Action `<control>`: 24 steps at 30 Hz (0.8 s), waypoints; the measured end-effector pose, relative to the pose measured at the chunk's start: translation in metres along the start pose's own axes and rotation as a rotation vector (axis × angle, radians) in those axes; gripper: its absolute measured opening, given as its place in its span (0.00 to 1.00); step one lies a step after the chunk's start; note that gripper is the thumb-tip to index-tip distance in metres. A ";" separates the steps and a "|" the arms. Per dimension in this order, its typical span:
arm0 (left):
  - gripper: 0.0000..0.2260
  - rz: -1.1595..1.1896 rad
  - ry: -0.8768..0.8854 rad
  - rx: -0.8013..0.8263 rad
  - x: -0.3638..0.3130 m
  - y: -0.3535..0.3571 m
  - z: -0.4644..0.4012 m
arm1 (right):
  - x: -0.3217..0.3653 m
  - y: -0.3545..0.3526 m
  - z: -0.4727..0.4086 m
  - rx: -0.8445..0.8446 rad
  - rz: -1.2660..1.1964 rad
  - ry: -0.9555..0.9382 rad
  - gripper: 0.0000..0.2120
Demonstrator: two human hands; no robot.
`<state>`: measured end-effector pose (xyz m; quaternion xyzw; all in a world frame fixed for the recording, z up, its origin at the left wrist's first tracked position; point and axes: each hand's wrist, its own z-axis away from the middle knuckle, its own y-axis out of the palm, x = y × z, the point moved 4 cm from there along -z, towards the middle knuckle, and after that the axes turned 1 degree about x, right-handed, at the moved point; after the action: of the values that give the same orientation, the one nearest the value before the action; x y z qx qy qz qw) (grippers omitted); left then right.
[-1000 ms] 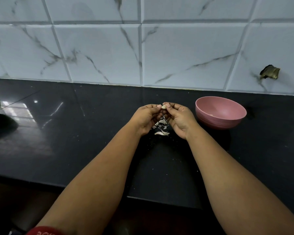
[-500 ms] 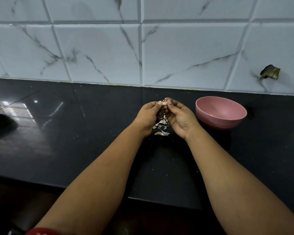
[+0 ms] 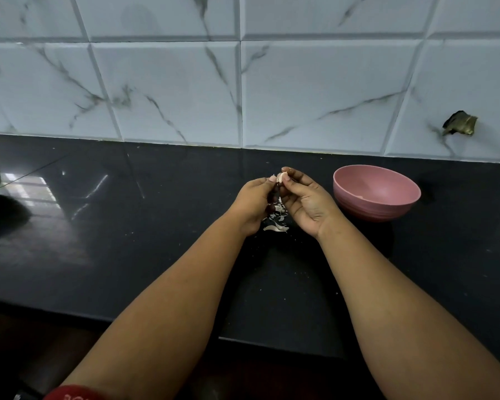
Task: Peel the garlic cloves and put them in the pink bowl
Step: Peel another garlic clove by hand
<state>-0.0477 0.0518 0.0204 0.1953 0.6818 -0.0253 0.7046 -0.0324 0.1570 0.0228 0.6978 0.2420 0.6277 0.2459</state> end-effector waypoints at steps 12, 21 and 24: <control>0.12 0.251 -0.192 -0.025 0.004 0.002 0.002 | -0.001 0.001 0.001 0.001 0.056 0.082 0.08; 0.12 0.282 -0.205 -0.096 0.005 -0.003 0.000 | -0.002 0.003 0.003 0.042 0.051 0.155 0.10; 0.12 0.253 -0.179 -0.119 0.005 -0.005 -0.002 | -0.003 0.004 0.001 0.078 0.065 0.141 0.10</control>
<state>-0.0505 0.0487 0.0143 0.2347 0.5867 0.0869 0.7702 -0.0313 0.1522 0.0226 0.6682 0.2604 0.6731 0.1805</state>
